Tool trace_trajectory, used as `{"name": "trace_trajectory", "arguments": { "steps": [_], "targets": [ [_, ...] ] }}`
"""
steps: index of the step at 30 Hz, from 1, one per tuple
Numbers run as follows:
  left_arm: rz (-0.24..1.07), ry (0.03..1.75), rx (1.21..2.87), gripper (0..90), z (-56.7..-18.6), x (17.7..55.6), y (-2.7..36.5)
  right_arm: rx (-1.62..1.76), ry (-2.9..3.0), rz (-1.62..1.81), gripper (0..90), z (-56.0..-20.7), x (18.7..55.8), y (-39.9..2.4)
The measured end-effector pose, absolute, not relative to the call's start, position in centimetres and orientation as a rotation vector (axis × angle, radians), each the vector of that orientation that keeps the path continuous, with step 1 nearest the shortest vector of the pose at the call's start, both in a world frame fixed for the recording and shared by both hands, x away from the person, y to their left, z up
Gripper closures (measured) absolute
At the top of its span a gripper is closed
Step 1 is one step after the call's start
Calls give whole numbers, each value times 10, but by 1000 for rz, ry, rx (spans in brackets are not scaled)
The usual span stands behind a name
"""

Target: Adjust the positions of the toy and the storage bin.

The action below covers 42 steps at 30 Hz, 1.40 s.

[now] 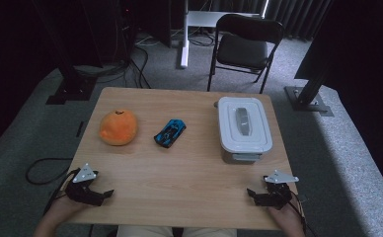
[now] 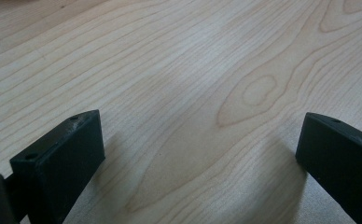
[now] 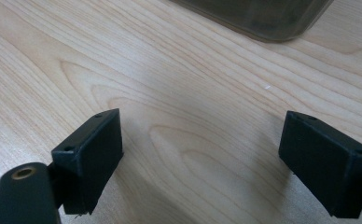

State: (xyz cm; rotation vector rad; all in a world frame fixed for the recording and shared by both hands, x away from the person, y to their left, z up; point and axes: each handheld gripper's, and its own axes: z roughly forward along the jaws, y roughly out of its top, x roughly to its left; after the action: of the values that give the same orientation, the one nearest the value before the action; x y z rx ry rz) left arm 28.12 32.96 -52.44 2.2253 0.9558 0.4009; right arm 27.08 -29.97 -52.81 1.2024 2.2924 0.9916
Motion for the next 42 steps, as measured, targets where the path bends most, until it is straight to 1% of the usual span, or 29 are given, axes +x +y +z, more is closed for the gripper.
{"name": "trace_trajectory", "arguments": {
  "steps": [11,17,28,31,34,37,38,42],
  "targets": [
    [406,961,2223,17,-524,280,329,1212,2287,990,132,-528,271,-300],
    [420,1015,2220,24,-523,282,324,1212,2286,989,133,-528,271,-300],
    [386,983,2250,23,-513,298,296,1214,2286,986,133,-528,271,-300],
    [385,959,2259,23,-501,311,281,1213,2284,987,133,-528,271,-300],
    [382,959,2260,23,-499,315,278,1214,2284,987,133,-528,271,-300],
    [390,944,2285,23,-493,326,266,1213,2284,987,133,-528,271,-300],
    [371,939,2287,23,-491,332,260,1213,2284,987,133,-528,271,-300],
    [375,930,2285,23,-488,339,252,1214,2284,987,133,-528,271,-300]
  ]
}}
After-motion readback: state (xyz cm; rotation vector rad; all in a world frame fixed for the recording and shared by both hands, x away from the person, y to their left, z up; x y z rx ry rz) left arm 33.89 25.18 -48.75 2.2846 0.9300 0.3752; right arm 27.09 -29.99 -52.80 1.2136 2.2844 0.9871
